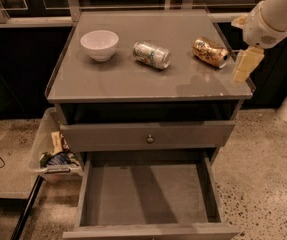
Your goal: Place orange can into middle drawer
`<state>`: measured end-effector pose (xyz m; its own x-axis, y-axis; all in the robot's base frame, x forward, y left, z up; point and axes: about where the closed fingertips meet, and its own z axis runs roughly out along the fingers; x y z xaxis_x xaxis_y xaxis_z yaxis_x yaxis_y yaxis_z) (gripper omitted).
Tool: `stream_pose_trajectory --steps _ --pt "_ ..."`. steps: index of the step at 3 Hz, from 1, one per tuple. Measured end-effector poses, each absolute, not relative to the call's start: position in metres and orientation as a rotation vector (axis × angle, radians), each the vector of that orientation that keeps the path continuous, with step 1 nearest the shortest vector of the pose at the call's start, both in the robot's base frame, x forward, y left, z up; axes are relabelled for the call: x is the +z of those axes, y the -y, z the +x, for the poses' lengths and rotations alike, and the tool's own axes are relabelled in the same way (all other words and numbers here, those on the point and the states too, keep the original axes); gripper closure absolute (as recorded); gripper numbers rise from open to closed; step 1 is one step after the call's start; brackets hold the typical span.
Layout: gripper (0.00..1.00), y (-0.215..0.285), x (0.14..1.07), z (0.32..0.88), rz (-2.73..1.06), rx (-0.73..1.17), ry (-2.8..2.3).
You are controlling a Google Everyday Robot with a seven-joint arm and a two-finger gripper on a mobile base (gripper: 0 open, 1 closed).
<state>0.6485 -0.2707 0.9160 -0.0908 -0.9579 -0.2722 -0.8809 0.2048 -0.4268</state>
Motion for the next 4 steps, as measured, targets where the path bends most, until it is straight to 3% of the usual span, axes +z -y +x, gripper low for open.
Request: stream_pose_trajectory --steps 2,4 --pt "0.0 0.275 0.874 0.72 -1.479 0.075 -2.017" --pt "0.0 0.269 0.842 0.733 -1.217 0.433 -2.131"
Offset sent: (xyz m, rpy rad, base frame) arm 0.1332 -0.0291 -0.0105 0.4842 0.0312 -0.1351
